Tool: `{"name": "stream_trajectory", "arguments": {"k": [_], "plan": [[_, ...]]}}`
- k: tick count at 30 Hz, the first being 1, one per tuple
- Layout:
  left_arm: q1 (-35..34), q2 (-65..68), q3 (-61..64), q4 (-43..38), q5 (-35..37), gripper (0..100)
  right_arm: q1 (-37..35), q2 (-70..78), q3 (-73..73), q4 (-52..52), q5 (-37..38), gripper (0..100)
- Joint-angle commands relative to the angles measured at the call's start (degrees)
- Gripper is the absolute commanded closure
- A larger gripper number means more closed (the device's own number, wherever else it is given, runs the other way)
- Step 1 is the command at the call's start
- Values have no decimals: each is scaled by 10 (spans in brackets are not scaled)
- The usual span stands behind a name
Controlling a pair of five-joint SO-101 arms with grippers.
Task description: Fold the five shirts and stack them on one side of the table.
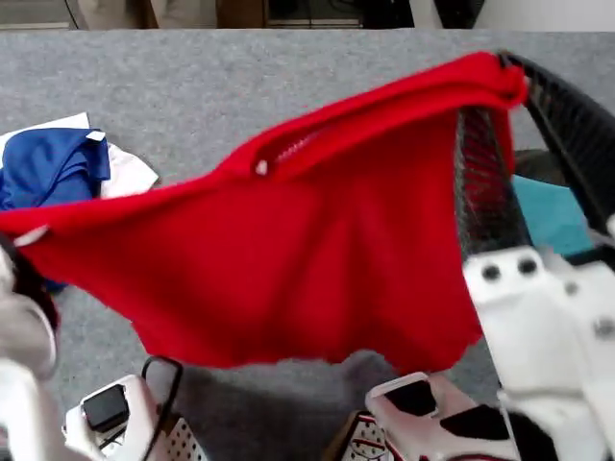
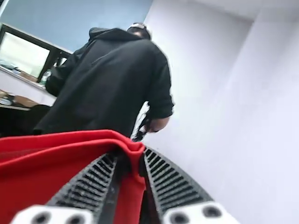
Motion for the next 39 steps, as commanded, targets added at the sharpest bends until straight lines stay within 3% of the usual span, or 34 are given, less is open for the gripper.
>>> {"name": "stream_trajectory", "arguments": {"k": [1, 8, 11, 15, 22, 29, 32, 39], "plan": [[2, -43, 32, 4, 1, 981, 9, -10, 0, -14, 33, 995], [3, -89, 111, 2, 1, 981, 9, -11, 79, 20, 40, 995], [3, -90, 155, -38, 2, 981, 8, -11, 158, 15, 44, 995], [3, -88, 255, -156, 4, 981, 8, -11, 296, -64, 44, 995], [48, -38, 503, -465, 4, 981, 8, -11, 551, -315, 40, 995], [86, 87, 566, -728, 76, 979, 10, -10, 755, -535, 39, 995], [86, 144, 549, -781, 91, 979, 12, 4, 787, -590, 39, 995], [91, 248, 473, -785, 104, 979, 51, 98, 756, -636, -2, 995]]}}
